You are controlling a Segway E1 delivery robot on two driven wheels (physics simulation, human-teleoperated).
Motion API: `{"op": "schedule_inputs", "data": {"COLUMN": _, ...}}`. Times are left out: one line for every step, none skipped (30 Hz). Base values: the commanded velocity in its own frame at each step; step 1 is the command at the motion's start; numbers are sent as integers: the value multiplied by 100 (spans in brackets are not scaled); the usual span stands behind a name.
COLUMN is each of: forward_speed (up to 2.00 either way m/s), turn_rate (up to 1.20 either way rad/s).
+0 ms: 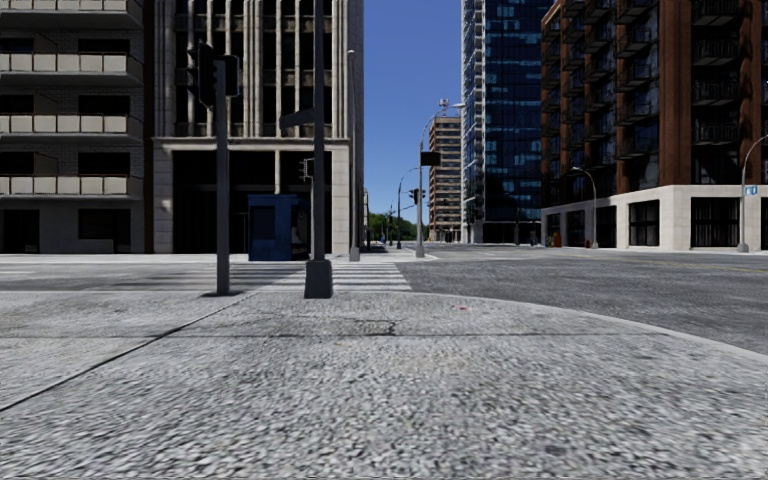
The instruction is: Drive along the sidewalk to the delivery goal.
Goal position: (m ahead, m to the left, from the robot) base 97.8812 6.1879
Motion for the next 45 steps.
{"op": "schedule_inputs", "data": {"forward_speed": 148, "turn_rate": 0}}
{"op": "schedule_inputs", "data": {"forward_speed": 148, "turn_rate": 0}}
{"op": "schedule_inputs", "data": {"forward_speed": 148, "turn_rate": 0}}
{"op": "schedule_inputs", "data": {"forward_speed": 148, "turn_rate": 0}}
{"op": "schedule_inputs", "data": {"forward_speed": 148, "turn_rate": 0}}
{"op": "schedule_inputs", "data": {"forward_speed": 148, "turn_rate": 0}}
{"op": "schedule_inputs", "data": {"forward_speed": 148, "turn_rate": 0}}
{"op": "schedule_inputs", "data": {"forward_speed": 148, "turn_rate": 0}}
{"op": "schedule_inputs", "data": {"forward_speed": 148, "turn_rate": 0}}
{"op": "schedule_inputs", "data": {"forward_speed": 148, "turn_rate": 0}}
{"op": "schedule_inputs", "data": {"forward_speed": 148, "turn_rate": 0}}
{"op": "schedule_inputs", "data": {"forward_speed": 148, "turn_rate": 0}}
{"op": "schedule_inputs", "data": {"forward_speed": 148, "turn_rate": 0}}
{"op": "schedule_inputs", "data": {"forward_speed": 148, "turn_rate": 0}}
{"op": "schedule_inputs", "data": {"forward_speed": 148, "turn_rate": 0}}
{"op": "schedule_inputs", "data": {"forward_speed": 149, "turn_rate": 0}}
{"op": "schedule_inputs", "data": {"forward_speed": 149, "turn_rate": 0}}
{"op": "schedule_inputs", "data": {"forward_speed": 150, "turn_rate": 0}}
{"op": "schedule_inputs", "data": {"forward_speed": 150, "turn_rate": 0}}
{"op": "schedule_inputs", "data": {"forward_speed": 150, "turn_rate": 0}}
{"op": "schedule_inputs", "data": {"forward_speed": 150, "turn_rate": 0}}
{"op": "schedule_inputs", "data": {"forward_speed": 150, "turn_rate": 0}}
{"op": "schedule_inputs", "data": {"forward_speed": 150, "turn_rate": 0}}
{"op": "schedule_inputs", "data": {"forward_speed": 150, "turn_rate": 0}}
{"op": "schedule_inputs", "data": {"forward_speed": 150, "turn_rate": 0}}
{"op": "schedule_inputs", "data": {"forward_speed": 150, "turn_rate": 0}}
{"op": "schedule_inputs", "data": {"forward_speed": 150, "turn_rate": 0}}
{"op": "schedule_inputs", "data": {"forward_speed": 150, "turn_rate": 0}}
{"op": "schedule_inputs", "data": {"forward_speed": 150, "turn_rate": 0}}
{"op": "schedule_inputs", "data": {"forward_speed": 150, "turn_rate": 0}}
{"op": "schedule_inputs", "data": {"forward_speed": 150, "turn_rate": 0}}
{"op": "schedule_inputs", "data": {"forward_speed": 150, "turn_rate": 0}}
{"op": "schedule_inputs", "data": {"forward_speed": 150, "turn_rate": 0}}
{"op": "schedule_inputs", "data": {"forward_speed": 150, "turn_rate": 0}}
{"op": "schedule_inputs", "data": {"forward_speed": 150, "turn_rate": 0}}
{"op": "schedule_inputs", "data": {"forward_speed": 150, "turn_rate": 0}}
{"op": "schedule_inputs", "data": {"forward_speed": 150, "turn_rate": 0}}
{"op": "schedule_inputs", "data": {"forward_speed": 150, "turn_rate": 0}}
{"op": "schedule_inputs", "data": {"forward_speed": 150, "turn_rate": 0}}
{"op": "schedule_inputs", "data": {"forward_speed": 150, "turn_rate": 0}}
{"op": "schedule_inputs", "data": {"forward_speed": 150, "turn_rate": 0}}
{"op": "schedule_inputs", "data": {"forward_speed": 150, "turn_rate": 0}}
{"op": "schedule_inputs", "data": {"forward_speed": 150, "turn_rate": 0}}
{"op": "schedule_inputs", "data": {"forward_speed": 150, "turn_rate": 0}}
{"op": "schedule_inputs", "data": {"forward_speed": 150, "turn_rate": 0}}
